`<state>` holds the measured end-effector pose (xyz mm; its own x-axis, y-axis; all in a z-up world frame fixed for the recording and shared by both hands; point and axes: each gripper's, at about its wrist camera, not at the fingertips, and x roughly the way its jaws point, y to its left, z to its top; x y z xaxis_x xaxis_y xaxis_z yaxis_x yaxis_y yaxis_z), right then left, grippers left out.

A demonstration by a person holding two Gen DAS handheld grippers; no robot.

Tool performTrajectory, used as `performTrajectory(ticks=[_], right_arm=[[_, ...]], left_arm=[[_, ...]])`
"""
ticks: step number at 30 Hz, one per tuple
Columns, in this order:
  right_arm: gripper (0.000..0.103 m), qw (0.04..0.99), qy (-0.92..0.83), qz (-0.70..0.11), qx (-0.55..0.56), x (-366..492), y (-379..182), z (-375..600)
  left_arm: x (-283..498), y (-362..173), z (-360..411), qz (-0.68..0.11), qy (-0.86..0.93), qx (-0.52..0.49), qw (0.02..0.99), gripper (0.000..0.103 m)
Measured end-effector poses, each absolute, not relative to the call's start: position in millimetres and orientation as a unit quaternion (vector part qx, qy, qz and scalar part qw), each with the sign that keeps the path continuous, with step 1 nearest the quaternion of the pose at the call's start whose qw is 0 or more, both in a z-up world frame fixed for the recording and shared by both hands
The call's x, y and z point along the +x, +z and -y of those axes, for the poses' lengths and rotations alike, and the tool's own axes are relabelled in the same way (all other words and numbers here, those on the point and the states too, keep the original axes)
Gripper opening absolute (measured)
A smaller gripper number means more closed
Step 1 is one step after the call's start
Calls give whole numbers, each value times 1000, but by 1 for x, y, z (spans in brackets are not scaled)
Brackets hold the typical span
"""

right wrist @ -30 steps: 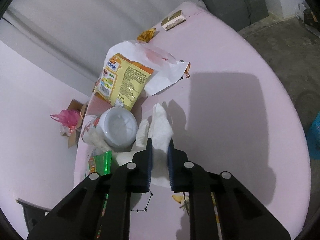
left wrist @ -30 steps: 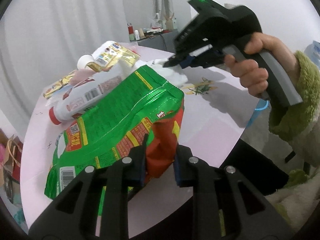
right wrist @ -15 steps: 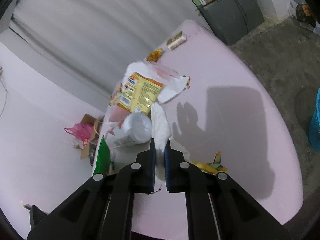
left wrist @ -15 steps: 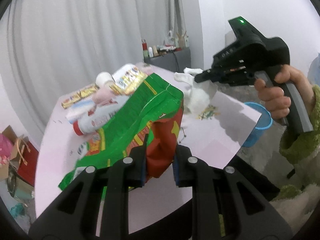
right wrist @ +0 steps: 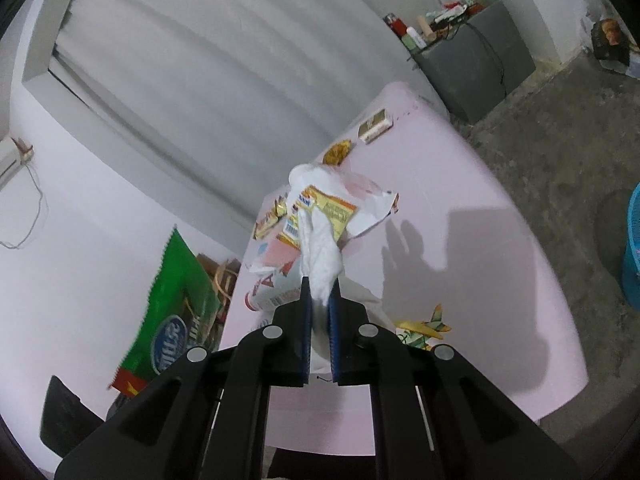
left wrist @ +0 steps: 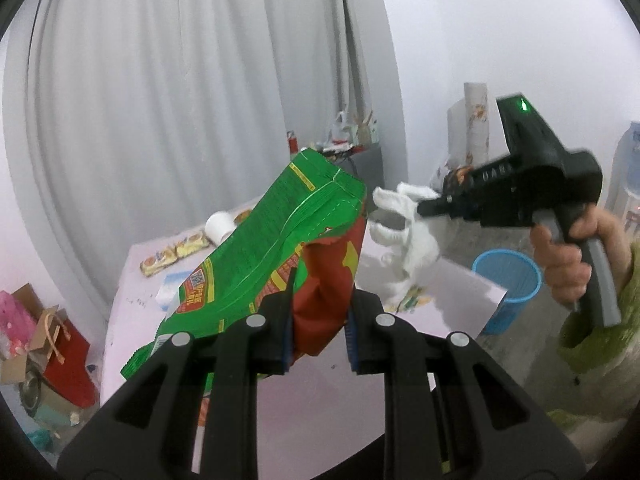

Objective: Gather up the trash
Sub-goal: 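Carry the green bag and white tissue over the blue wastebasket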

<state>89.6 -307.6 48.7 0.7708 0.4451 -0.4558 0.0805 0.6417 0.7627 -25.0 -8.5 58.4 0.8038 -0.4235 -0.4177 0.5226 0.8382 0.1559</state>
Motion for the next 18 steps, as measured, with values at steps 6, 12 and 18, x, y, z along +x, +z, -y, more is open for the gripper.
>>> performTrajectory(ticks=[6,12,18], right_arm=[[8,856,76,-290,422,63,55,335],[8,857,39,-252,449,31,51,374],[8,852,-11,-225,474,0,37,419]], left_arm=[[-19,85,24,-167,-298,107,934,18],[-1,104,69,-164,-357,103,914,18],[24,113,134,-179,-424,97,883,18]])
